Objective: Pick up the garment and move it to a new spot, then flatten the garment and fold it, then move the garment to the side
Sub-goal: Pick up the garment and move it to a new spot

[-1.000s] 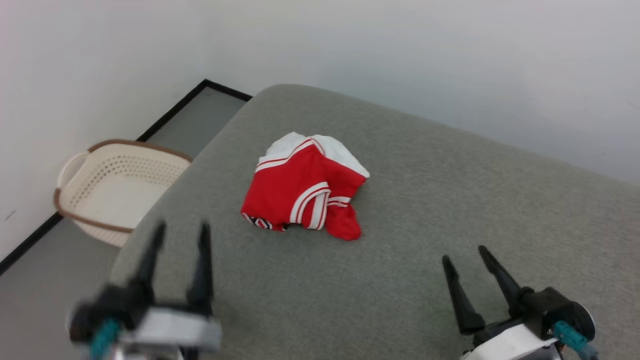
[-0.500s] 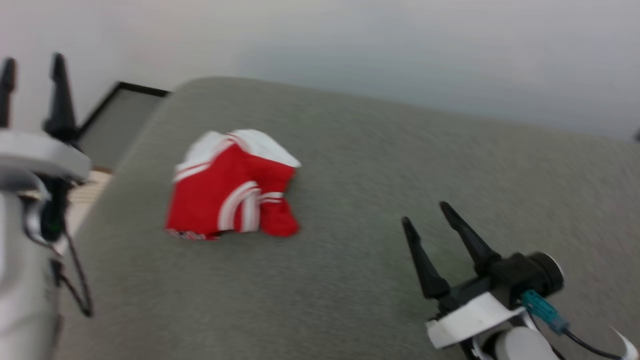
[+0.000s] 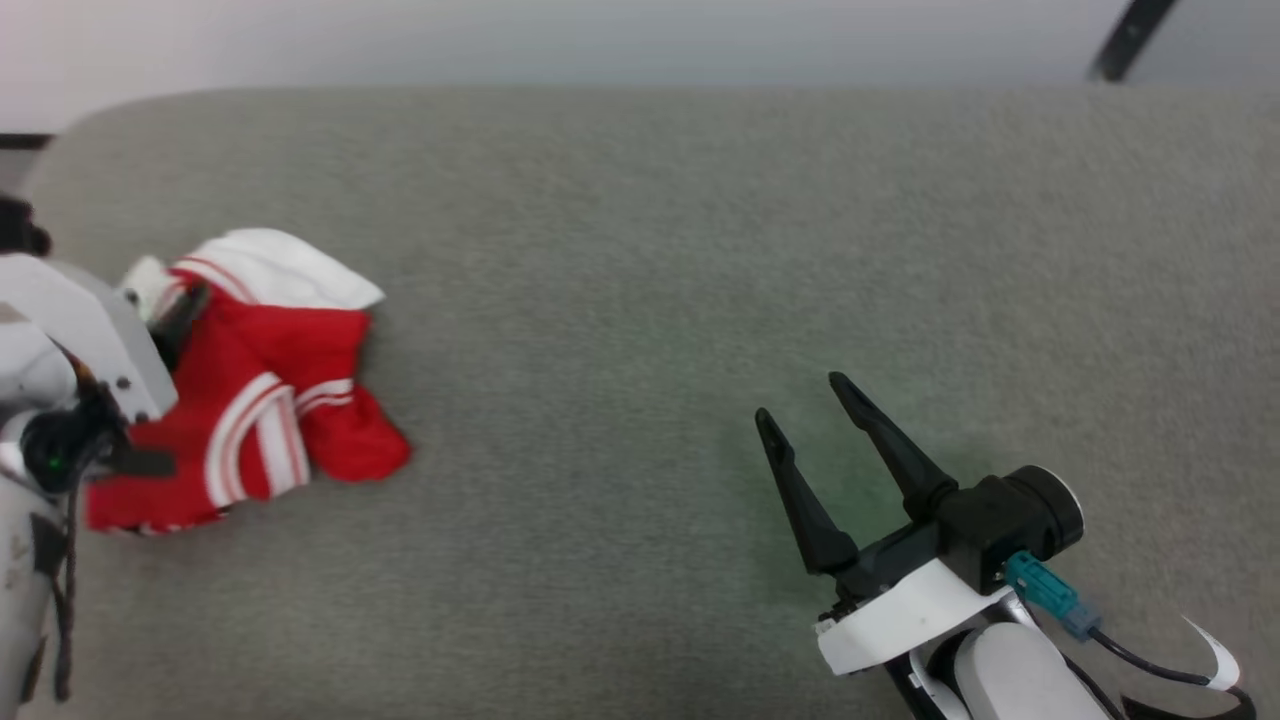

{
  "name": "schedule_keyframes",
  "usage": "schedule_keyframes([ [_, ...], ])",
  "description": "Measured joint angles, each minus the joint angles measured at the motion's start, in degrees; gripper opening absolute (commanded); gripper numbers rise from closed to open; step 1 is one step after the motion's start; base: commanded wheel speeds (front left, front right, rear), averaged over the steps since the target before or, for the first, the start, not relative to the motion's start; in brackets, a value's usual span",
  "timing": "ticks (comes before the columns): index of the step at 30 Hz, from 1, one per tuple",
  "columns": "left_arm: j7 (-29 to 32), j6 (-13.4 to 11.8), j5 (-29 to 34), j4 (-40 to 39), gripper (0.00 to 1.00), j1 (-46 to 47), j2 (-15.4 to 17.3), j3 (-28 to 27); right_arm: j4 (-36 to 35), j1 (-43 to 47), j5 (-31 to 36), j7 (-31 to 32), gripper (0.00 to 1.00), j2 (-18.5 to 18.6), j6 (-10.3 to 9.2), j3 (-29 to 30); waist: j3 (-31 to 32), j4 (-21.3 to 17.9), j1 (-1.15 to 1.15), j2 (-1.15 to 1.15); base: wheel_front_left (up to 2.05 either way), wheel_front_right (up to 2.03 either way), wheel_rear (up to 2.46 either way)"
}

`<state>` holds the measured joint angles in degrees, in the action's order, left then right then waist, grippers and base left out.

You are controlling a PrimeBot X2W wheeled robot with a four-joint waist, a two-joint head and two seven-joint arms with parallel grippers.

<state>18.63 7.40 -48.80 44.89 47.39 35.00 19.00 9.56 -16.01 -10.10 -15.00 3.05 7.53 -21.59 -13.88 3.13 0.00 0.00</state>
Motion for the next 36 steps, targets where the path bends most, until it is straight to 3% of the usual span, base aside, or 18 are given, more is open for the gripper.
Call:
schedule_keyframes([
  [5,7.21,0.0,-6.45,-0.52,1.0,-1.24,2.96,5.04,-0.81,-0.84,-0.01,0.0,1.0,-0.07,0.0,-0.42,-2.7,-2.13,0.0,0.0,0.0,0.0,0.0],
  [21,10.84,0.0,-14.69,3.35,1.0,-0.59,6.38,10.91,-2.41,-2.37,0.75,-0.01,1.0,-0.1,0.0,-1.38,-8.42,-7.74,0.0,0.0,0.0,0.0,0.0],
  [22,11.39,-0.02,-15.12,3.11,0.41,-0.56,6.68,11.37,-2.47,-2.31,0.74,-0.01,1.0,-0.1,0.0,-1.36,-8.5,-8.0,0.0,0.0,0.0,0.0,0.0],
  [23,11.67,-0.07,-15.47,2.93,0.0,-0.57,7.09,11.77,-2.5,-2.24,0.68,-0.01,1.0,-0.09,0.0,-1.37,-8.5,-8.23,0.0,0.0,0.0,0.0,0.0],
  [27,7.77,-0.04,-15.14,3.04,0.0,-0.94,7.31,13.3,-2.69,-2.05,0.52,-0.01,1.0,-0.09,0.0,-1.23,-7.85,-8.59,0.0,0.0,0.0,0.0,0.0],
  [36,-11.92,0.0,-8.5,2.12,0.0,0.13,5.34,17.19,-2.55,0.08,-0.05,-0.01,1.0,-0.13,0.0,2.12,-3.76,-8.48,0.0,0.0,0.0,0.0,0.0],
])
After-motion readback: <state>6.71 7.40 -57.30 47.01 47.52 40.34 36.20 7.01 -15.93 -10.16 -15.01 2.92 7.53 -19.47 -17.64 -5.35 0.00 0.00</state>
